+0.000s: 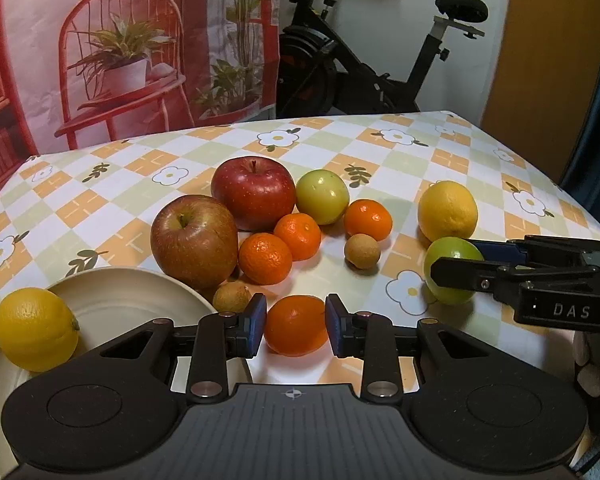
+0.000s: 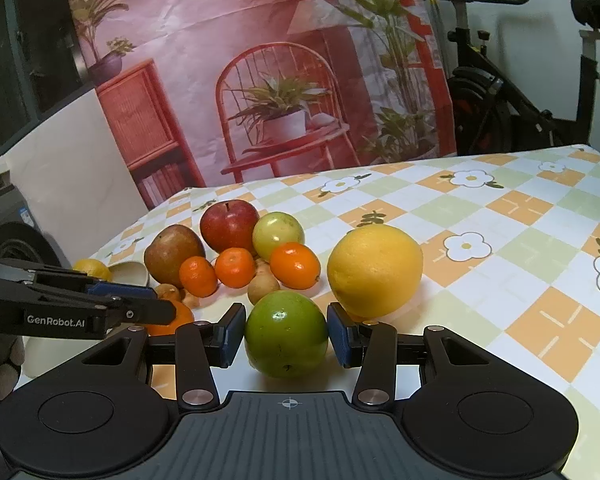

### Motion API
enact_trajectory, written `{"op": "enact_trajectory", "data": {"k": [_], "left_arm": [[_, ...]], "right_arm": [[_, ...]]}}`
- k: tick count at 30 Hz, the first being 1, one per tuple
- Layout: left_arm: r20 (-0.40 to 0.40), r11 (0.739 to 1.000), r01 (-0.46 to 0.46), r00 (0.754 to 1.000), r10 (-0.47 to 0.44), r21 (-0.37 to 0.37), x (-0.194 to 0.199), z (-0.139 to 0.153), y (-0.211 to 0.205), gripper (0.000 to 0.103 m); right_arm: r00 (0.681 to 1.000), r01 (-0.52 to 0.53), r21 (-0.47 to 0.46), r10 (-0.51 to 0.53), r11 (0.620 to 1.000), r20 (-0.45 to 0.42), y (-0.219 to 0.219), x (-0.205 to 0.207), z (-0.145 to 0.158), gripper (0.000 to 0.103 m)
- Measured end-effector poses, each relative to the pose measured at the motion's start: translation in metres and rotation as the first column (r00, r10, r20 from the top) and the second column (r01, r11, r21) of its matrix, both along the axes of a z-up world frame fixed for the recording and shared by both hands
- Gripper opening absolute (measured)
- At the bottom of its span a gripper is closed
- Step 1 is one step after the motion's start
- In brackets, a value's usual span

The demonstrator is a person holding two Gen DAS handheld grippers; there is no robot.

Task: Organize fruits
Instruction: 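Move the left gripper onto a small orange tangerine, then close the left gripper on the tangerine and lift it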

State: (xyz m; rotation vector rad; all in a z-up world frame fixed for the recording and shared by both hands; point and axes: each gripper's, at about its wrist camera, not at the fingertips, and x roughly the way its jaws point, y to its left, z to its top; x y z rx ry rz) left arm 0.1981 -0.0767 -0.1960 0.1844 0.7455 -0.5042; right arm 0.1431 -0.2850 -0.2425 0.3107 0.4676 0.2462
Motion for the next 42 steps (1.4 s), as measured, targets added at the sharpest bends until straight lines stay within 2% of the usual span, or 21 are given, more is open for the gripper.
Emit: {"op": "enact_trajectory", "data": {"k": [4,6,8,10,15,17,19,32,35,39,42], "left_arm": [[0.003,1.000,-0.005,1.000,0.005,0.007,0.001,0.000,0.000,0.044],[-0.002,1.000,0.001,1.000,-0.001,0.009,0.002,0.000,0.000,0.046],[-0.019,1.000,0.011,1.000,-0.011,0.012,0.004,-0.001,0.000,0.052],[-0.023,1.000,0.024,0.999,-0.024,0.018,0.004,-0.002,0.000,0.054],[-0.045,0.998,0.058,0.997,-0.056,0.039,0.003,-0.005,-0.006,0.053],[-0.052,0.996,0.063,0.997,-0.060,0.058,0.002,-0.009,-0.008,0.046],[-0.067,0.997,0.069,0.996,-0.066,0.038,0.001,-0.010,-0.005,0.039],[-0.045,0.999,0.032,0.999,-0.031,0.037,-0.013,-0.010,-0.004,0.038],[-0.051,1.000,0.004,0.999,-0.003,0.018,-0.014,-0.009,-0.001,0.038],[-0.053,0.996,-0.067,0.997,0.063,-0.062,-0.025,-0.004,0.009,0.038],[-0.028,0.994,-0.084,0.996,0.082,-0.074,-0.032,0.002,0.014,0.038]], "right_arm": [[1.000,0.000,0.003,0.000,1.000,-0.001,-0.001,0.001,-0.001,0.041],[1.000,-0.001,0.003,0.001,1.000,-0.002,0.000,0.001,-0.001,0.041],[1.000,0.000,0.003,0.000,1.000,-0.002,-0.001,0.001,-0.001,0.041],[1.000,0.000,0.003,0.000,1.000,-0.002,-0.001,0.001,-0.001,0.041],[1.000,-0.001,0.003,0.001,1.000,-0.003,0.000,0.001,-0.001,0.041],[1.000,-0.001,0.003,0.001,1.000,-0.002,-0.001,0.001,-0.001,0.041],[1.000,-0.001,0.003,0.001,1.000,-0.002,-0.001,0.001,-0.001,0.041],[1.000,-0.018,-0.006,0.018,1.000,-0.016,0.001,0.004,-0.002,0.041],[1.000,-0.020,-0.007,0.020,1.000,-0.017,0.002,0.004,-0.002,0.042],[1.000,-0.022,-0.003,0.022,1.000,-0.019,0.002,0.005,-0.002,0.042],[1.000,-0.023,-0.003,0.023,1.000,-0.020,0.002,0.005,-0.002,0.042]]}}
